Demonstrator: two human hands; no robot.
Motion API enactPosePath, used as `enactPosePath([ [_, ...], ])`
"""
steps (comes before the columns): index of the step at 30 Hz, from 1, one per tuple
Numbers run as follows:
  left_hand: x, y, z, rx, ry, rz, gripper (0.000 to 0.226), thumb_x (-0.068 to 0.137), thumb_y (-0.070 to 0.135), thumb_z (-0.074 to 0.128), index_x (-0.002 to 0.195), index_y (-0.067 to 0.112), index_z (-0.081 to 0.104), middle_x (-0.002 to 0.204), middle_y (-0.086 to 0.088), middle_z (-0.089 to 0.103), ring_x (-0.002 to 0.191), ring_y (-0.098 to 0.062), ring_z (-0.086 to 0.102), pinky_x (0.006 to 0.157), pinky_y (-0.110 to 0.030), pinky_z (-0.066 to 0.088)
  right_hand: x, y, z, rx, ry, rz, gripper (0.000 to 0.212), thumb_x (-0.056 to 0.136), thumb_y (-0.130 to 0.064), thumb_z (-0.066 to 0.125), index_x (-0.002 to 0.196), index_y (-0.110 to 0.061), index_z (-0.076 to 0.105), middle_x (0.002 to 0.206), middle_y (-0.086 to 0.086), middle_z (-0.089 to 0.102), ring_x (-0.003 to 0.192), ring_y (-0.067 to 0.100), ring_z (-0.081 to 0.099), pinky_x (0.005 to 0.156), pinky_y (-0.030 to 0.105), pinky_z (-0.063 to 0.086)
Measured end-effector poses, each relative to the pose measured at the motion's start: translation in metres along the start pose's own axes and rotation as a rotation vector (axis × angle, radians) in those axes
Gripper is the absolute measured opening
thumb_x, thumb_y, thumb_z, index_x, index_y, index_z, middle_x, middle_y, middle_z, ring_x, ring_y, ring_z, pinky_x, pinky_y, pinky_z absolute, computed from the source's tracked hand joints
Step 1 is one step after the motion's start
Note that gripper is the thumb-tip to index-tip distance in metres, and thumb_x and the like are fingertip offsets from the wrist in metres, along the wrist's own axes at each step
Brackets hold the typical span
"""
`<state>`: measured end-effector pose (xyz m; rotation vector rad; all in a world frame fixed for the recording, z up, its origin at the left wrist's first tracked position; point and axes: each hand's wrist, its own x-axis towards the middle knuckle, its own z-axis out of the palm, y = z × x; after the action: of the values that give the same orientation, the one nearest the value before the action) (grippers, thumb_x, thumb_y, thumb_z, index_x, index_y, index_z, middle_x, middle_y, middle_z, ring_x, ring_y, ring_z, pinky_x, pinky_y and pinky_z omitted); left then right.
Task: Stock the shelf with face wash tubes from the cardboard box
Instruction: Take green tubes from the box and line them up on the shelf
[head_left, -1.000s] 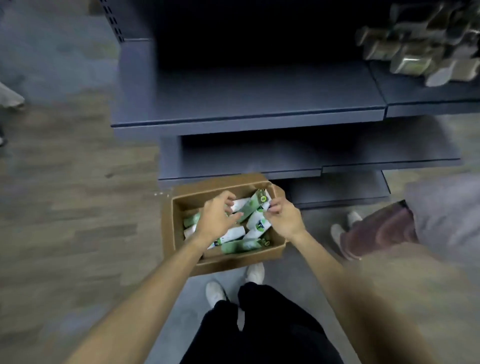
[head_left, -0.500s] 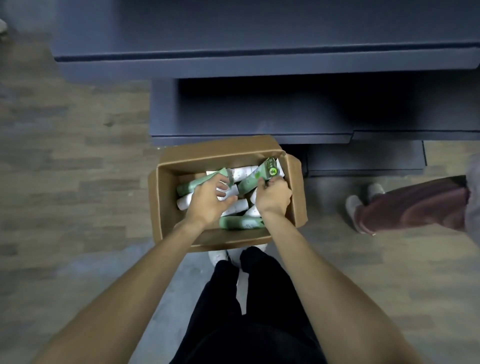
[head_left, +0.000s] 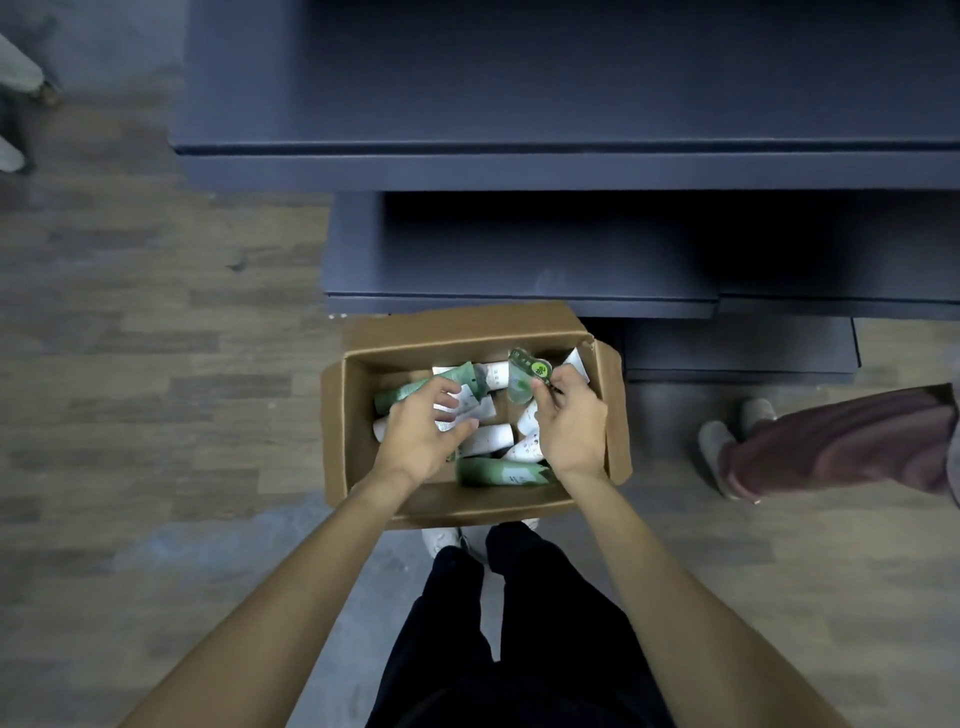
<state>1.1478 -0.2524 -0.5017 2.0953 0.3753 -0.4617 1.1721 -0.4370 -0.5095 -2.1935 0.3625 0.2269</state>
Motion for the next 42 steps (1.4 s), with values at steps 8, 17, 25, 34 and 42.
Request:
enactPosePath([
  [8, 0.004, 0.030, -0.026, -0.031, -0.029, 0.101, 0.053, 0.075, 0.020, 0.085, 0.122, 0.020, 0.063, 0.112, 0.004, 0.068, 0.106, -0.014, 0.065, 0.095, -0.034, 0.054, -0.010, -0.065, -0.063, 0.087, -0.245, -0.178, 0.018, 0.094, -0.029, 0.066, 0.084, -0.018, 0.057, 0.083, -0.009, 0.071, 0.091, 0.006, 0.071, 0.088, 0.031, 0.058],
  [17, -0.019, 0.078, -0.071, -0.107, -0.026, 0.373, 0.048, 0.071, 0.026, 0.087, 0.116, 0.024, 0.070, 0.104, 0.013, 0.075, 0.099, -0.004, 0.070, 0.094, -0.040, 0.055, -0.026, -0.149, -0.111, 0.208, -0.270, -0.283, 0.016, 0.091, -0.029, 0.068, 0.094, -0.014, 0.063, 0.090, 0.005, 0.075, 0.088, 0.020, 0.075, 0.079, 0.042, 0.062],
  [25, -0.052, 0.180, -0.145, -0.045, 0.133, 0.669, 0.042, 0.077, 0.027, 0.083, 0.117, 0.023, 0.070, 0.102, 0.013, 0.075, 0.095, 0.005, 0.066, 0.082, -0.008, 0.047, -0.062, -0.247, -0.151, 0.216, -0.033, -0.523, 0.025, 0.083, -0.025, 0.079, 0.102, -0.019, 0.065, 0.102, -0.013, 0.075, 0.093, 0.000, 0.071, 0.084, 0.030, 0.059],
  [34, -0.081, 0.320, -0.242, -0.032, 0.238, 0.888, 0.035, 0.075, 0.022, 0.084, 0.108, 0.020, 0.072, 0.091, 0.012, 0.075, 0.080, 0.006, 0.069, 0.075, -0.008, 0.052, -0.061, -0.376, -0.236, 0.289, 0.179, -0.758, 0.032, 0.075, -0.033, 0.082, 0.100, -0.018, 0.069, 0.096, -0.006, 0.077, 0.089, 0.011, 0.074, 0.086, 0.042, 0.060],
  [42, -0.079, 0.384, -0.280, -0.082, 0.347, 0.975, 0.058, 0.069, 0.039, 0.088, 0.118, 0.023, 0.063, 0.108, 0.008, 0.070, 0.093, -0.002, 0.069, 0.085, -0.023, 0.057, -0.047, -0.442, -0.294, 0.225, 0.233, -0.885, 0.029, 0.078, -0.034, 0.082, 0.101, -0.021, 0.069, 0.099, -0.010, 0.076, 0.087, 0.006, 0.073, 0.081, 0.040, 0.061],
])
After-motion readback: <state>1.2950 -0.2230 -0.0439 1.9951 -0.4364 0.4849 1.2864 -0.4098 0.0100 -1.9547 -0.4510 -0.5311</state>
